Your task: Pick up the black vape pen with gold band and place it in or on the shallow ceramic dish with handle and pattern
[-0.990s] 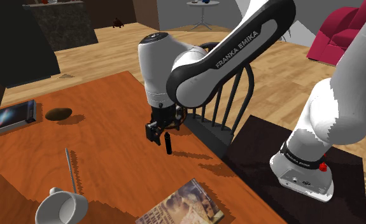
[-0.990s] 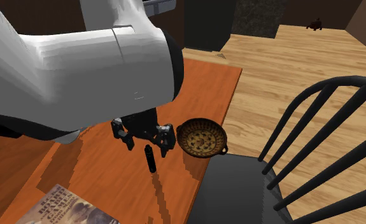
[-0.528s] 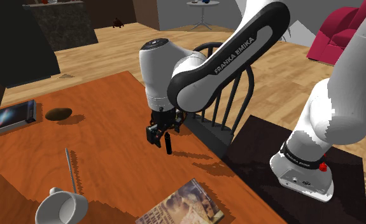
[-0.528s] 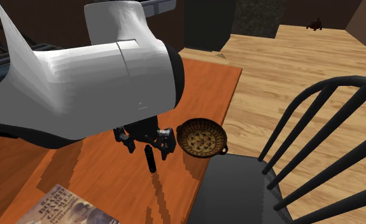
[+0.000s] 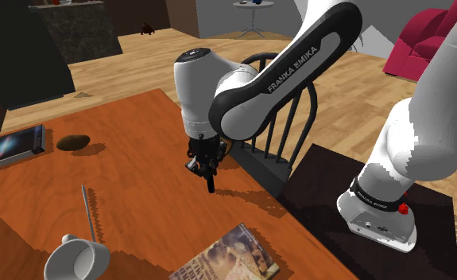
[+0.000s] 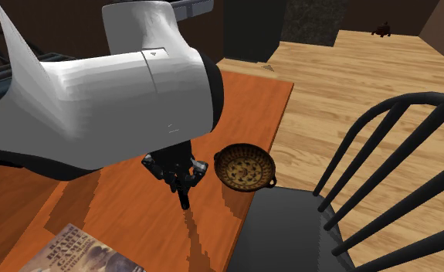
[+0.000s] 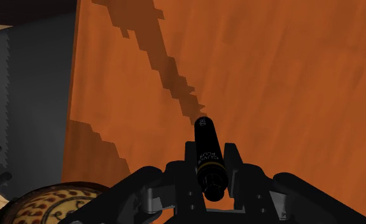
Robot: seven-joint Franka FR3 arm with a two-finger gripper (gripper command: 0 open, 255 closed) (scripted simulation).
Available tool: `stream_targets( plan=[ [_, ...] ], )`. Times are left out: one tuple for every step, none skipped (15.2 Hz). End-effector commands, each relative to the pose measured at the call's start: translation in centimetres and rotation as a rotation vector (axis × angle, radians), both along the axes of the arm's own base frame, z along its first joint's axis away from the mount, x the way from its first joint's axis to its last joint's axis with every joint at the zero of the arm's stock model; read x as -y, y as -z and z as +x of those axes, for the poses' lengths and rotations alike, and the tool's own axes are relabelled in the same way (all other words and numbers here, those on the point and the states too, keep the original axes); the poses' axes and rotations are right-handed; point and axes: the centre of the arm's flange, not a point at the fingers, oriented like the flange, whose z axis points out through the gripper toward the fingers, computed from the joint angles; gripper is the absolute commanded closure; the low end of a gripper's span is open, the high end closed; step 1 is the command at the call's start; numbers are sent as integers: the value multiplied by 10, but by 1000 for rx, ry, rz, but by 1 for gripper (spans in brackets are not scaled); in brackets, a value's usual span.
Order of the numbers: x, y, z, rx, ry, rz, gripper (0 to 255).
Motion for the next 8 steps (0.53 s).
stream_targets(
  plan=[
    [0, 0, 0, 0, 0, 0, 255],
    [0, 0, 0, 0, 0, 0, 255],
    [0, 0, 0, 0, 0, 0, 255],
    [0, 0, 0, 0, 0, 0, 255],
    [0, -5, 0, 0, 0, 0, 255],
    [0, -10, 0, 0, 0, 0, 255],
    [0, -16, 0, 0, 0, 0, 255],
    [0, -21, 0, 0, 0, 0, 255]
  ],
)
